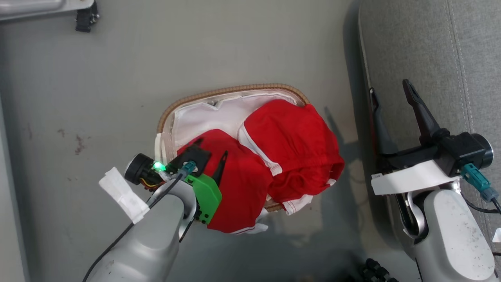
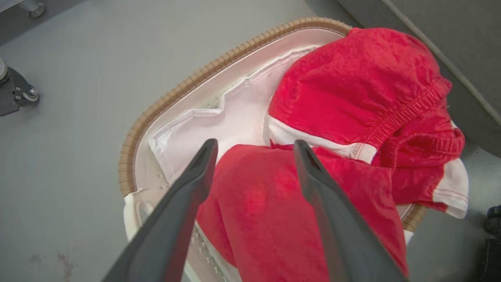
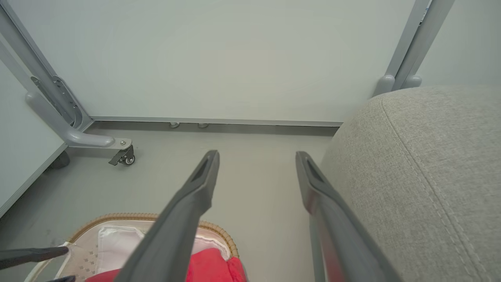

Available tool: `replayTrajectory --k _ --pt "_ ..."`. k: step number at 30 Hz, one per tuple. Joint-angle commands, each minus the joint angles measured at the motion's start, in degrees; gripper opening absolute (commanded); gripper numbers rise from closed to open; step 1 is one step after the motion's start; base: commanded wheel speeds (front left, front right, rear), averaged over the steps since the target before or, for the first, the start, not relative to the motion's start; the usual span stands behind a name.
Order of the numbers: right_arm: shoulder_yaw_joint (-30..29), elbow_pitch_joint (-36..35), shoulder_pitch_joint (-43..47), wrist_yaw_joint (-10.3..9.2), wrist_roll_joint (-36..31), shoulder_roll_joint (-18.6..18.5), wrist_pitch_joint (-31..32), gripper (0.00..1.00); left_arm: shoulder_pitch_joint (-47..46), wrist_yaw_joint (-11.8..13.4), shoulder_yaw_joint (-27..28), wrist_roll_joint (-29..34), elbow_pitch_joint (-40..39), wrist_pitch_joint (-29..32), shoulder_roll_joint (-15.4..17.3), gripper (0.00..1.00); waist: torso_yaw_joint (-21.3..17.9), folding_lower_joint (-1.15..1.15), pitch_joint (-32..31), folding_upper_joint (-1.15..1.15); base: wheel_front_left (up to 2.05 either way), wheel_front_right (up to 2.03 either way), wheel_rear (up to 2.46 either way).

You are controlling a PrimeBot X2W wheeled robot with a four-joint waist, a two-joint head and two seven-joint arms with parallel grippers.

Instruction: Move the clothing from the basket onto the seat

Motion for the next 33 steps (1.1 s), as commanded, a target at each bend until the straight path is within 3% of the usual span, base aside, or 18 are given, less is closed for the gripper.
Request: replayTrajectory --k 1,18,33 --pt "0.2 -0.2 -1.0 -0.04 0.7 -0.2 -0.3 1.0 -1.6 -0.2 -1.9 -0.8 0.4 0.5 0.4 1.0 -3.2 -0.02 4.5 0.0 0.0 0.0 0.0" --pt "1.3 -0.1 -2.6 -0.04 2.6 -0.2 -0.3 1.0 -3.8 -0.2 -23.6 -12.7 -3.2 6.7 0.4 1.0 -5.1 -0.02 8.7 0.0 0.0 0.0 0.0" --pt "2.0 -0.4 -4.1 -0.04 3.0 -0.2 -0.3 1.0 -7.4 2.5 -27.8 -16.3 4.9 7.7 0.4 1.0 -6.0 -0.02 12.5 0.0 0.0 0.0 0.0"
